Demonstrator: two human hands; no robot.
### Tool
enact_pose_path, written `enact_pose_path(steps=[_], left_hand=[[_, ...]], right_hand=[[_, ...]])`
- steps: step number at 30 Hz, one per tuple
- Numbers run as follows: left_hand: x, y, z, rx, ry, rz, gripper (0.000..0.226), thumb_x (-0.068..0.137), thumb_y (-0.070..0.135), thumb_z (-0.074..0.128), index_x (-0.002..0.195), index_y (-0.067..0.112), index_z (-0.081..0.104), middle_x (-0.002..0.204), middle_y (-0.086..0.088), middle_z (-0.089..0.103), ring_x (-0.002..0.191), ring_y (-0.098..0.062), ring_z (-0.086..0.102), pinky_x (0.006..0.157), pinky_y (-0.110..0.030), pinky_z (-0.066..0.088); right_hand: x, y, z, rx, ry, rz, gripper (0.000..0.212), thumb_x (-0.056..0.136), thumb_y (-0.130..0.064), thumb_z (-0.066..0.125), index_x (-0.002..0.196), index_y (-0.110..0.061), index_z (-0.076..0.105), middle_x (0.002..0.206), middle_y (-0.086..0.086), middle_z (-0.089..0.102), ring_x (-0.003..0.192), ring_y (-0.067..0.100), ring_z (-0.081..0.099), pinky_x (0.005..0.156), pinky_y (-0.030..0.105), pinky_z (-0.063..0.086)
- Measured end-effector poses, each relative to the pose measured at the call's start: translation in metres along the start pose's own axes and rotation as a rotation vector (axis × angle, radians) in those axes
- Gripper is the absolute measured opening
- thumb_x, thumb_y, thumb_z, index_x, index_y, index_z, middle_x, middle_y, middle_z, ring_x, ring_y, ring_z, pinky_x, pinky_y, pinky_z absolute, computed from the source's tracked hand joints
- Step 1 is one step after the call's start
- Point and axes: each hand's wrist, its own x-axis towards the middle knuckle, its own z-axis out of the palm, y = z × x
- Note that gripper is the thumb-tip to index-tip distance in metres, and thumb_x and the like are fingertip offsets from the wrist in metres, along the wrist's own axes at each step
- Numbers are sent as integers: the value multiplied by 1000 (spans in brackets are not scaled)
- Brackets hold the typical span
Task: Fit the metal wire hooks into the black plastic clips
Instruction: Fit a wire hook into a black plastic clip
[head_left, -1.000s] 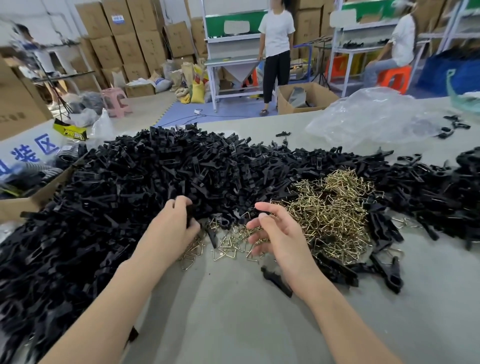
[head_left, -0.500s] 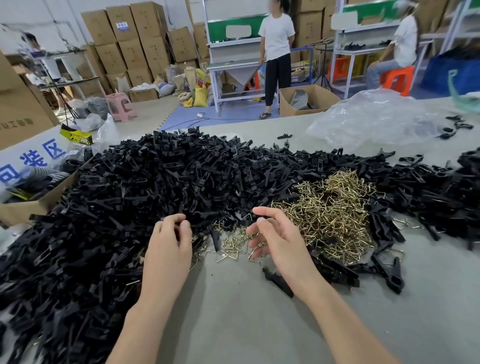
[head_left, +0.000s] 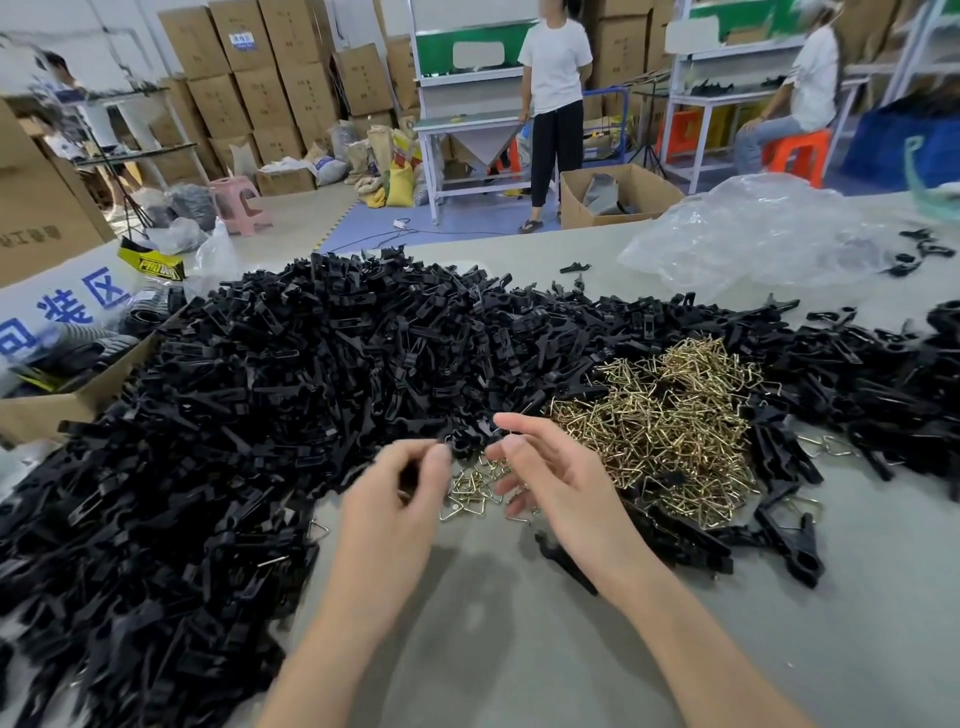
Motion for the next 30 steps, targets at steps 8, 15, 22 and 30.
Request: enact_pose_path(steps=[8,15,22,30], left_hand=[[-4,3,22,-329,-202,-119,29,105,21,47,100,34,73,75,22,66,67,4,56,67,-14,42],[-1,-3,22,-477,-93,-212,28,102,6,52,114,29,61,91,8,73,75,-6,66,71,-18,53],[1,2,22,-785,-73,-323,34,79,35,68,103,11,70,93,-14,76,72,-14,66,65,-23,55],[-1,0,22,-603,-27,-251,32,85,45,58,90,18,75,65,1,62,58,-10,53,58,-20,50]], right_hand=[[2,-2,-1,87,-52,-5,18,89,-37,68,101,-26,75,111,1,76,101,17,70,84,29,59],[6,-3,-8,236,74,40,35,81,-43,73,97,-12,63,92,7,75,79,21,67,76,35,59],[4,3,-4,221,-14,77,28,84,-35,69,110,-28,77,91,5,71,75,12,61,69,26,56],[1,3,-1,176,-141,97,31,100,-8,60,126,-24,67,102,6,74,87,11,68,82,23,57]])
